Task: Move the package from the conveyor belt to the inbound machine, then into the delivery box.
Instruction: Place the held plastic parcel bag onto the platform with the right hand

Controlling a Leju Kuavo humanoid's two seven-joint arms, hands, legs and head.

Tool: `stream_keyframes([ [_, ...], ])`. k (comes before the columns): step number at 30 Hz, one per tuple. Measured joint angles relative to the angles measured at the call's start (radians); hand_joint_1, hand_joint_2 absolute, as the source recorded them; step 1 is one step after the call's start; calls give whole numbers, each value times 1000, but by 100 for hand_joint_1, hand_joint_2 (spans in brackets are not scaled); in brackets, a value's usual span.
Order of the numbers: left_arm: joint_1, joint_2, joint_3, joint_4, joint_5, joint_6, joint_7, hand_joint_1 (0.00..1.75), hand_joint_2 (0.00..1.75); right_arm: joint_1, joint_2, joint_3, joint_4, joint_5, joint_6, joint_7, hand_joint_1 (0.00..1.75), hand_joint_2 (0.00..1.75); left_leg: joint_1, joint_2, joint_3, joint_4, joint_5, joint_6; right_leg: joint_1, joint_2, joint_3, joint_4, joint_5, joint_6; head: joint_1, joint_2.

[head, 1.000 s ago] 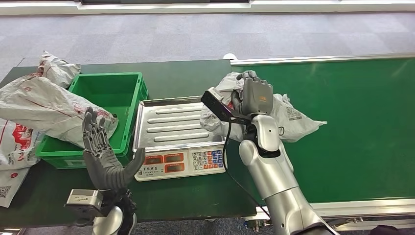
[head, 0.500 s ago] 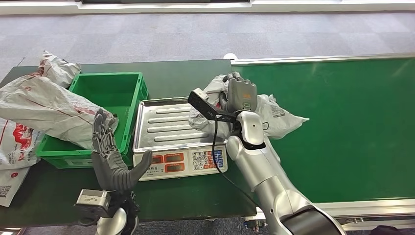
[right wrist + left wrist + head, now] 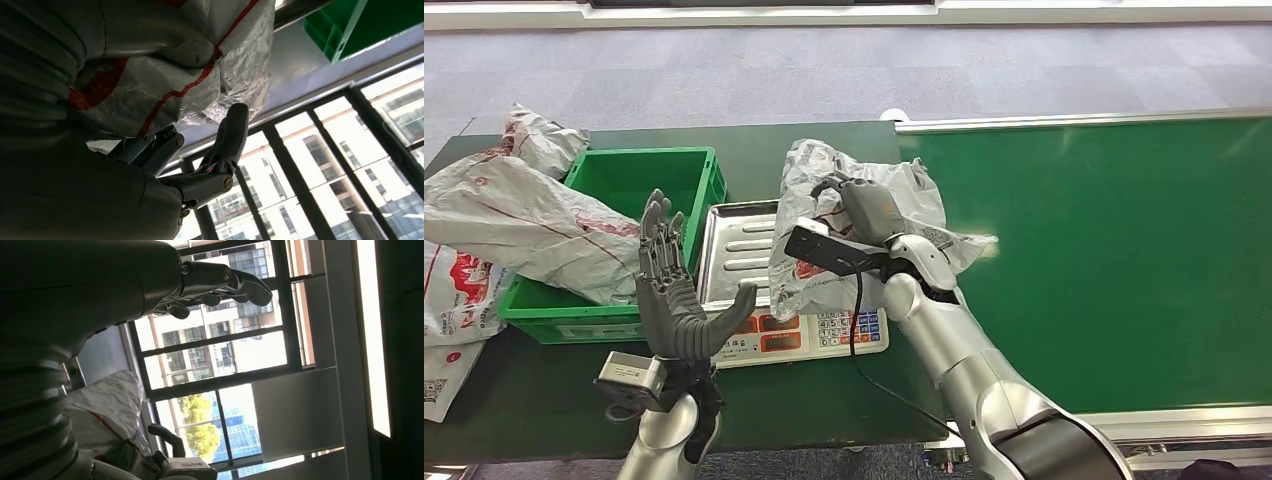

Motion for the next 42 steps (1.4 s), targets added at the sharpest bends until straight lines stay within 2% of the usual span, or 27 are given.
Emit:
stream_keyframes([
  [8,-31,6,-1,24,1,-4,0,0,175,-14,11,37,37,-37,31,-61,175,175,0,0,-1,0,0,0,0,0,-1,0,0,0,0,0],
  [15,-32,13,-1,41,-4,-8,0,0,175,-17,13,95,57,-91,75,-67,175,175,0,0,-1,0,0,0,0,0,-1,0,0,0,0,0],
  [19,-32,17,-1,49,-4,-16,0,0,175,-18,14,109,87,-134,131,-98,98,175,0,0,-1,0,0,0,0,0,-1,0,0,0,0,0],
  [21,-32,18,-1,50,-4,-19,0,0,175,-18,14,111,94,-139,148,-105,98,175,0,0,-1,0,0,0,0,0,-1,0,0,0,0,0],
  [24,-33,21,-1,59,-4,-27,0,0,175,-21,13,127,137,-148,235,-120,24,175,0,0,-1,0,0,0,0,0,-1,0,0,0,0,0],
  [25,-33,22,-1,62,-4,-28,0,0,175,-23,13,133,152,-147,253,-119,0,131,0,0,-1,0,0,0,0,0,-1,0,0,0,0,0],
  [28,-33,23,-1,64,-5,-26,0,0,175,-29,13,143,171,-144,239,-92,0,0,0,0,-1,0,0,0,0,0,-1,0,0,0,0,0],
  [36,-33,31,-1,47,-21,-9,0,0,175,-43,14,162,182,-125,96,18,0,0,0,0,-1,0,0,0,0,0,-1,0,0,0,0,0],
  [42,-31,38,-1,33,-22,6,0,0,175,-40,13,172,178,-119,43,48,0,0,0,0,-1,0,0,0,0,0,-1,0,0,0,0,0],
])
